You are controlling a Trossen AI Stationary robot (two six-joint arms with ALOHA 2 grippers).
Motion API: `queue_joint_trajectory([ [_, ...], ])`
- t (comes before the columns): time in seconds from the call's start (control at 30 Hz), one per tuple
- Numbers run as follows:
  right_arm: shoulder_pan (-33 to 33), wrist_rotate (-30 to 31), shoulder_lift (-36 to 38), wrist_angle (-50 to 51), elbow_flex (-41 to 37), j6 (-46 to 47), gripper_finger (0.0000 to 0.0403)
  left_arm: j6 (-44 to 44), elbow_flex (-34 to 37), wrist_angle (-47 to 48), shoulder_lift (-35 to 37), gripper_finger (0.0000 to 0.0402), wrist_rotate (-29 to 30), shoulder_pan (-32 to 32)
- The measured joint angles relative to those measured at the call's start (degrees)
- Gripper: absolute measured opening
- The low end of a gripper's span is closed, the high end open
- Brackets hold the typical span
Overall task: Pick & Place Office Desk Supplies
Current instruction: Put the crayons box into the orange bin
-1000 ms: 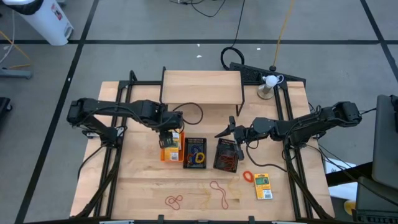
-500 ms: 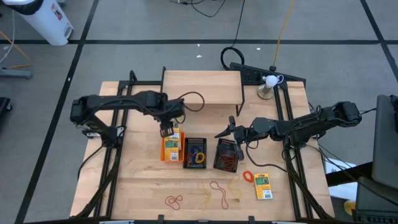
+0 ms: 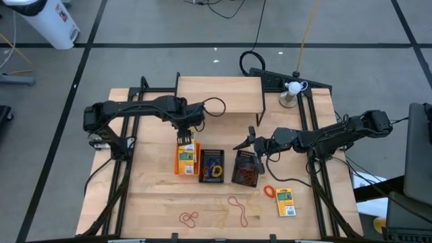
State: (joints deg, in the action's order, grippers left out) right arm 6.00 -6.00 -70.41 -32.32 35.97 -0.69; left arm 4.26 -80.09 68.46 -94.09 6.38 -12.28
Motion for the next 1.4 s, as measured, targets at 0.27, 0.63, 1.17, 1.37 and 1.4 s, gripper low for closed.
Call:
queue_joint_trajectory([
  [0.27, 0.0, 0.2, 0.0, 0.7, 0.0, -0.3, 0.0196, 1.5, 0.0, 0.0, -2.5, 0.0198, -2.4, -0.9],
  [0.63, 0.0, 0.2, 0.0, 0.5, 0.0, -0.5, 0.0196, -1.4, 0.0, 1.9, -2.7, 0.0058, -4.0, -0.9],
  [1.17, 0.0, 0.4, 0.0, 0.5, 0.0, -0.9, 0.0196, -3.0, -0.2, 2.2, -2.2, 0.0001, -3.0, -0.8],
  [1.37, 0.0, 0.4, 0.0, 0.5, 0.0, -0.9, 0.0196, -3.1, -5.0, 6.1, -2.2, 0.0001, 2.8, 0.1],
  [1.4, 0.0, 0.4, 0.0, 0.4, 0.0, -0.9, 0.0196, -3.1, -6.0, 6.8, -2.2, 0.0001, 2.7, 0.3],
])
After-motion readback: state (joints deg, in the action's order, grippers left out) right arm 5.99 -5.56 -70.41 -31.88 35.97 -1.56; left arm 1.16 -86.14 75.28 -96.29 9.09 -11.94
